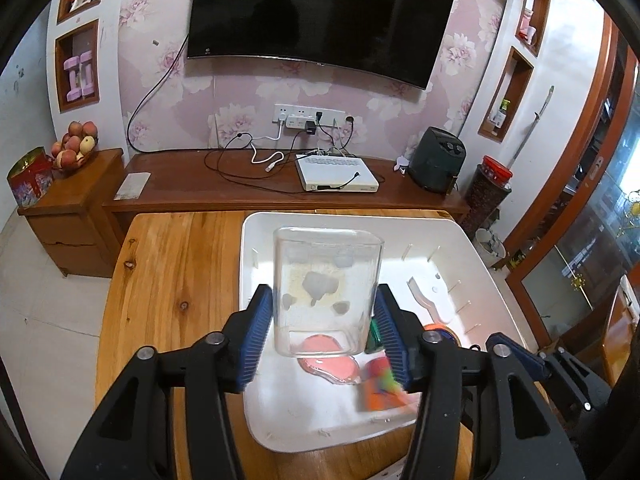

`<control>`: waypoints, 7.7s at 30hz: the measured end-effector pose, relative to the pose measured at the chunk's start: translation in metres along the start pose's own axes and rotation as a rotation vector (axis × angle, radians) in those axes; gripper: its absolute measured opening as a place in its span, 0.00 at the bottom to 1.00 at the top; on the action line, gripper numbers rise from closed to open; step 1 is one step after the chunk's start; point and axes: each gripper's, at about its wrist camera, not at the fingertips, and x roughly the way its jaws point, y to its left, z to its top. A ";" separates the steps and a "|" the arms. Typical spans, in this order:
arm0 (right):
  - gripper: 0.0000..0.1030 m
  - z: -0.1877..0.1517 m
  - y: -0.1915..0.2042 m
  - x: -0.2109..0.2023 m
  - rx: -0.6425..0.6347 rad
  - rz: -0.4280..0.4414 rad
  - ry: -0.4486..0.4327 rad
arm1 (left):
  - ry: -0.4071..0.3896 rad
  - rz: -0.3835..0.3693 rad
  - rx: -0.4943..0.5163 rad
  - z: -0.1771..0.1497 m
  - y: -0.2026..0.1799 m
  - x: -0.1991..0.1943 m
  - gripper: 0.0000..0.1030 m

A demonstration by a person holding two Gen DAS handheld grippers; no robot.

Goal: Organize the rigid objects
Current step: 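Open the left tool to drop the clear cup while the right tool releases the cube, then withdraw both tools from the bin back toward the table items, then grasp the white square charger with the left tool while the right tool grasps the black charger, then lift and carry both chargers over the white bin with both tools, then open the left tool to drop the white charger while the right tool releases the black charger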

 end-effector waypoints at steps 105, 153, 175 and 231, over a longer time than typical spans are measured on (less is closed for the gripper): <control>0.80 -0.168 0.008 -0.042 0.364 -0.129 0.465 | 0.872 0.030 -0.314 -0.140 0.035 0.033 0.77; 0.62 -0.150 0.011 0.011 0.179 -0.047 0.631 | 0.973 0.061 -0.554 -0.162 0.041 0.064 0.60; 0.62 -0.119 -0.042 -0.006 0.067 0.059 0.624 | 1.031 0.182 -0.511 -0.170 0.000 0.044 0.60; 0.62 -0.024 -0.123 0.001 0.088 0.068 0.099 | 0.374 0.166 -0.292 -0.012 -0.066 0.046 0.60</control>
